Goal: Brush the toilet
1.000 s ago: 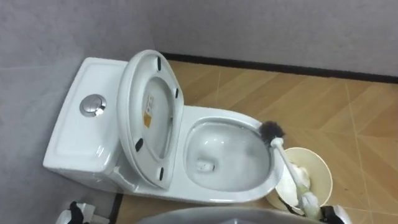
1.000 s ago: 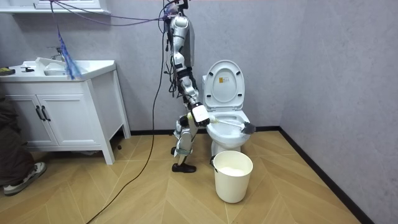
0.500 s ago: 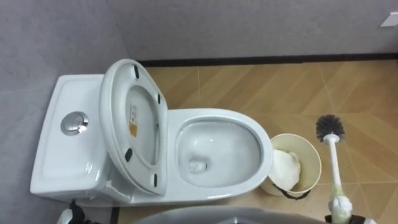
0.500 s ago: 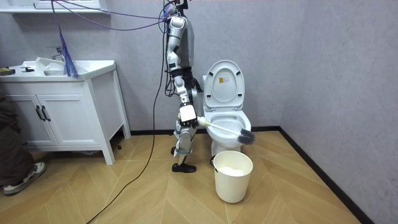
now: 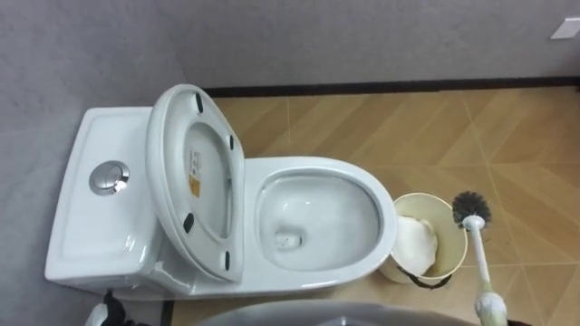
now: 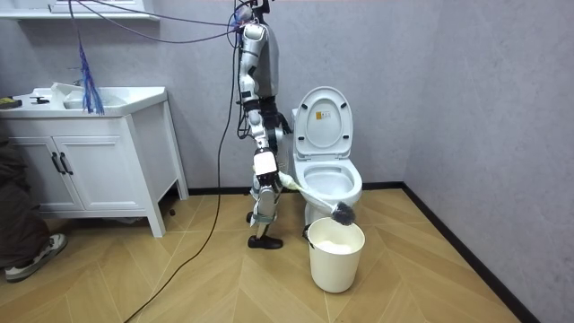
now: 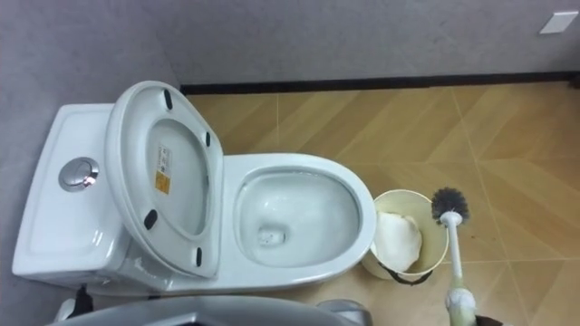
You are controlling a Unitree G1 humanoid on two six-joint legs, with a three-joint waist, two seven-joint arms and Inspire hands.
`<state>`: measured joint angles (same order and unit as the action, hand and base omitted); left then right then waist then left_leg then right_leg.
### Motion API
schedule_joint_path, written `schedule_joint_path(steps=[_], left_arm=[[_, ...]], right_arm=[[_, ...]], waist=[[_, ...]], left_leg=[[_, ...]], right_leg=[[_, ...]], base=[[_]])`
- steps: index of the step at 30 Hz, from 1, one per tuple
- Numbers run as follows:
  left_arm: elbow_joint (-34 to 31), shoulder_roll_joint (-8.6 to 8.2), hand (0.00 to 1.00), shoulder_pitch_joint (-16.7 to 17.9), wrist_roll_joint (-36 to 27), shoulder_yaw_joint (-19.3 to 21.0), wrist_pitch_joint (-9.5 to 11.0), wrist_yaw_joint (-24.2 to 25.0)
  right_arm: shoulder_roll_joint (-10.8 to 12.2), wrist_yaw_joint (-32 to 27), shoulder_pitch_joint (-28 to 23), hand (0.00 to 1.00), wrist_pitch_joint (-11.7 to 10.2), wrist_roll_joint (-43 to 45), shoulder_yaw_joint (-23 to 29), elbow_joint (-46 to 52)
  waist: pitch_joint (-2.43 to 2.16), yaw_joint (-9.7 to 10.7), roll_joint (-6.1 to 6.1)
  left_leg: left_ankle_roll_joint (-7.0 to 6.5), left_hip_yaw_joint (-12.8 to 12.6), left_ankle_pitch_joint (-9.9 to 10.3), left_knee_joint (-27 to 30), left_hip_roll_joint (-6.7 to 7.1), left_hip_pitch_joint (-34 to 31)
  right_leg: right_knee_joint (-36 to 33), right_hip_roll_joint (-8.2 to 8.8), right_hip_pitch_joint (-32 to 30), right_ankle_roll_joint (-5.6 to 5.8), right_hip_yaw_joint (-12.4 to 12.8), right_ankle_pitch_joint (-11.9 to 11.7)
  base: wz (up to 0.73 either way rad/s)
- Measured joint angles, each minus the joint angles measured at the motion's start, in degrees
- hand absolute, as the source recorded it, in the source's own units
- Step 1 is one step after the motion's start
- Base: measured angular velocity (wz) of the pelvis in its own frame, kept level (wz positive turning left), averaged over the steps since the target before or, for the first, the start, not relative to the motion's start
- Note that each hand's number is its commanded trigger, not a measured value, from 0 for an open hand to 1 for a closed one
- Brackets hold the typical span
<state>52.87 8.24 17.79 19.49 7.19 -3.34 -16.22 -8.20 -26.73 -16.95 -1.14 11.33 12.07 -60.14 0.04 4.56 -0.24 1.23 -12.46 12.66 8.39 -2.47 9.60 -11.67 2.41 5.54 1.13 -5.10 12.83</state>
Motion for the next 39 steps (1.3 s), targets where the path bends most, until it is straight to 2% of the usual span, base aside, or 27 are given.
schedule_joint_path(steps=[7,12,14,19,25,32,39], left_arm=[[1.87,-0.03,0.0,-0.97,0.32,0.06,-0.41,1.99],[2.69,-0.02,0.0,-1.09,0.21,-0.39,-1.31,2.44],[4.17,-0.03,0.0,-1.49,0.22,-0.58,-1.75,3.19],[5.16,-0.01,0.0,-1.58,0.21,-0.59,-2.93,3.38],[5.77,-0.03,0.0,-1.81,0.31,-0.62,-3.78,4.32],[5.66,-0.4,0.0,-1.27,0.92,-0.51,-4.09,4.65],[5.72,-0.55,0.0,-1.38,1.29,-0.36,-4.95,5.84]], right_arm=[[-0.04,1.89,0.63,0.0,0.04,0.3,-0.2,-1.47],[-0.08,4.46,1.18,0.0,2.3,0.35,-1.46,-4.63],[-0.04,5.95,1.53,0.0,3.39,0.7,-2.02,-6.19],[-0.04,6.92,1.72,0.0,4.7,0.89,-2.02,-7.31],[-0.04,7.31,1.89,0.0,6.03,2.45,-1.83,-7.44],[-0.02,12.77,1.86,0.0,6.51,2.53,-1.81,-7.8],[0.03,19.11,2.87,0.0,8.57,-0.12,-1.93,-9.74]], waist=[[0.03,-0.18,-0.07],[0.11,-0.31,-0.35],[0.0,-0.26,-0.54],[-0.05,-0.18,-0.77],[0.13,-0.18,-0.98],[0.05,-0.17,-0.82],[-0.05,-0.22,-0.76]], left_leg=[[0.0,-0.07,0.0,-0.1,-0.04,0.7],[0.0,-0.24,0.0,-0.11,-0.03,0.9],[0.0,-0.2,0.0,-0.11,-0.03,0.93],[0.0,-0.07,0.0,-0.1,-0.04,1.01],[0.0,0.1,0.0,-0.1,-0.04,0.92],[0.0,0.16,0.0,-0.1,-0.09,0.94],[0.0,0.27,0.0,-0.04,-0.13,1.08]], right_leg=[[0.02,-0.08,0.16,-0.03,0.24,-0.01],[0.11,-0.09,0.35,-0.04,0.22,-0.02],[0.11,-0.1,0.37,-0.04,0.2,-0.02],[0.08,-0.1,0.41,-0.04,0.22,-0.02],[0.1,-0.06,0.44,-0.04,0.14,-0.02],[0.13,-0.1,0.55,-0.08,0.18,-0.08],[0.11,-0.1,0.68,-0.12,0.08,-0.1]], base=[[-0.02],[-0.02],[0.0],[0.0],[0.01],[0.01],[0.0]])
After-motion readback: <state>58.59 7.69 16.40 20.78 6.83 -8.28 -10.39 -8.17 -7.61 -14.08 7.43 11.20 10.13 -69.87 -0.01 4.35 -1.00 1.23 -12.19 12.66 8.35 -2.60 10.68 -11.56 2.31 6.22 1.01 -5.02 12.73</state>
